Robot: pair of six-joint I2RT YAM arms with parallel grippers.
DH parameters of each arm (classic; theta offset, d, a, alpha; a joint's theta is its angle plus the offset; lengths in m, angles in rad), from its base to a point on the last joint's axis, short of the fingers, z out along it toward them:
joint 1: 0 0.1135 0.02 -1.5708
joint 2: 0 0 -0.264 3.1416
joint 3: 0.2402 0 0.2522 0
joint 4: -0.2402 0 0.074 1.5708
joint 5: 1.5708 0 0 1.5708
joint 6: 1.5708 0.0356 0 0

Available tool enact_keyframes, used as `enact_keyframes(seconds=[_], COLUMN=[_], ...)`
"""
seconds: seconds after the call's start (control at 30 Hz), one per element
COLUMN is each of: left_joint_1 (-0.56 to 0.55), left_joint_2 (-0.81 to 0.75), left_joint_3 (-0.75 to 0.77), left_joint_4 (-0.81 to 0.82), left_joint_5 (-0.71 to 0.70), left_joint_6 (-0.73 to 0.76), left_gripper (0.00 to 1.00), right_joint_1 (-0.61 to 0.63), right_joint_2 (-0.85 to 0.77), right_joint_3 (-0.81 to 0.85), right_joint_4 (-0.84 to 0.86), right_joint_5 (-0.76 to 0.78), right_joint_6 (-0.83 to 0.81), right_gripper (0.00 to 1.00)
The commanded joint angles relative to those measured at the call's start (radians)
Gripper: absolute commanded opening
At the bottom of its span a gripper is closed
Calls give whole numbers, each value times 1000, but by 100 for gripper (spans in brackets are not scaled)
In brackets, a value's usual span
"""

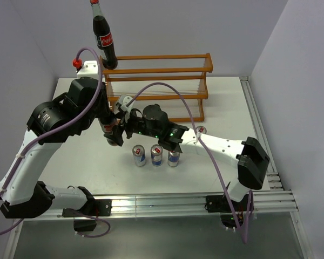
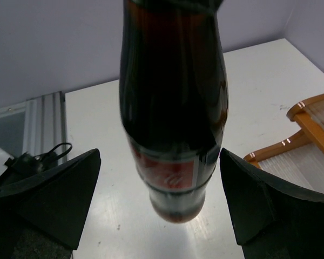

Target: Place and organize the beverage onto the shelf

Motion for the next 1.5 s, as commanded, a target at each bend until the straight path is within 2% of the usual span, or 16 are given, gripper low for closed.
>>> enact_keyframes(seconds=[0.0,0.17,0.27,0.3,0.37,0.43,0.47,0.5,0.53,0.57,0.67,0.9,1.1,1.17,1.27,1.47], left_joint_1=[-4,-4,-4,-4,-4,-4,-4,-2,-4,-4,-4,-4,-2,-4,-4,-4], left_joint_2=[6,31,34,32,35,40,41,37,34,31,15,-34,-171,-234,-331,-466], left_joint_3=[136,182,190,190,194,202,204,205,202,199,176,132,34,-109,-276,-545], left_joint_4=[98,83,84,84,84,83,83,86,90,105,142,204,341,504,627,720], left_joint_5=[-20,-11,-6,-6,-11,-14,-15,-15,-15,-15,-5,-43,-160,-135,-144,-212], left_joint_6=[40,58,63,64,70,72,72,73,73,80,104,98,60,93,115,103], left_gripper=[0,0,0,0,0,0,3,8,15,31,61,96,99,100,99,99], right_joint_1=[15,18,18,18,18,18,18,19,18,19,19,18,1,-28,-72,-154], right_joint_2=[56,110,119,116,112,112,109,107,104,93,81,44,38,29,15,14], right_joint_3=[95,150,150,146,132,143,146,147,146,146,164,227,264,262,299,417], right_joint_4=[37,23,38,58,75,73,81,92,104,127,139,106,60,67,46,-43], right_joint_5=[65,58,51,45,19,-14,-22,-27,-33,-47,-57,-35,11,12,12,36], right_joint_6=[-49,-68,-66,-65,-68,-72,-71,-59,-52,-48,-19,-2,-2,46,73,98], right_gripper=[97,91,63,46,36,13,3,0,0,0,0,0,0,0,0,0])
